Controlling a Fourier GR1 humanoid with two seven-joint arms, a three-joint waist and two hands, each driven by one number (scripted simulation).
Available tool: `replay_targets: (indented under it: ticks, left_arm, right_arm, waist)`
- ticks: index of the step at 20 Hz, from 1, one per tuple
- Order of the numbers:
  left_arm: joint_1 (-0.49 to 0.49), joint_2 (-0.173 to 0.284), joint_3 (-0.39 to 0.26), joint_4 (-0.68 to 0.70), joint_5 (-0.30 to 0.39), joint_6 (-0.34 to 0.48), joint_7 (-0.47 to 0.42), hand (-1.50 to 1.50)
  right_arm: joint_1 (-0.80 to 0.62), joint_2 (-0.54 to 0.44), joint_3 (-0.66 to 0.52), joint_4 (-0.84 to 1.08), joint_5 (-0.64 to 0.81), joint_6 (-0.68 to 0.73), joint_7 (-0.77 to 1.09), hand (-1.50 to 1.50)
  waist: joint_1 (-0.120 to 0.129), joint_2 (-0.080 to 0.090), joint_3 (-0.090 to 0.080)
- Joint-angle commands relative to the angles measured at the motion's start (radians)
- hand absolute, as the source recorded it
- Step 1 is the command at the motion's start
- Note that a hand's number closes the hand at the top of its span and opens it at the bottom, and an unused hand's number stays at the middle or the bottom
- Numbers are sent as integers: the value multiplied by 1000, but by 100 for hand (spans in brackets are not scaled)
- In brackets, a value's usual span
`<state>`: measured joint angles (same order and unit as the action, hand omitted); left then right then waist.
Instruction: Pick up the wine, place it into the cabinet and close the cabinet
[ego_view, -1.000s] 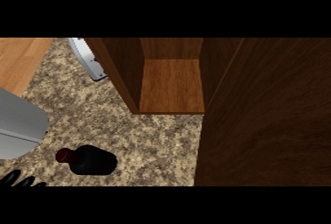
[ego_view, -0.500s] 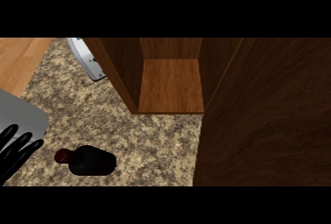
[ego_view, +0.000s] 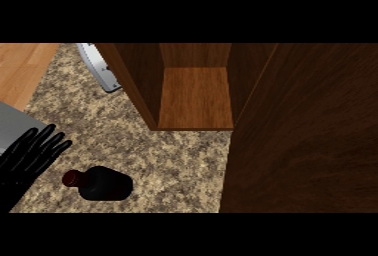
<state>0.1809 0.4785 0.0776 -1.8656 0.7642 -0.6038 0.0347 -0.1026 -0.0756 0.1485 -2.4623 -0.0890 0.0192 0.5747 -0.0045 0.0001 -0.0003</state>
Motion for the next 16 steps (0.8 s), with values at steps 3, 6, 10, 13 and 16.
replay_targets:
  ticks: [3,6,10,13,16]
  left_arm:
    - [-140,-43,8,211,-107,-50,-16,-150]
    - [-122,-110,-31,284,-240,-101,-92,-150]
    - [-186,-143,-23,447,-354,-130,-172,-150]
    - [-187,-144,-2,536,-429,-190,-276,-150]
    - [-190,-156,-9,625,-525,-221,-373,-150]
  right_arm:
    - [42,11,35,-132,2,-19,69,-150]
    - [37,16,17,-85,-11,1,30,-150]
    - [-26,-18,-86,-86,-101,9,85,-150]
    - [44,12,-21,-108,-61,15,48,-150]
    - [3,-7,-72,-92,-91,22,66,-150]
  waist:
    - [-4,-1,0]
    - [-1,0,0]
    - [-2,0,0]
    - [-2,0,0]
    - [0,0,0]
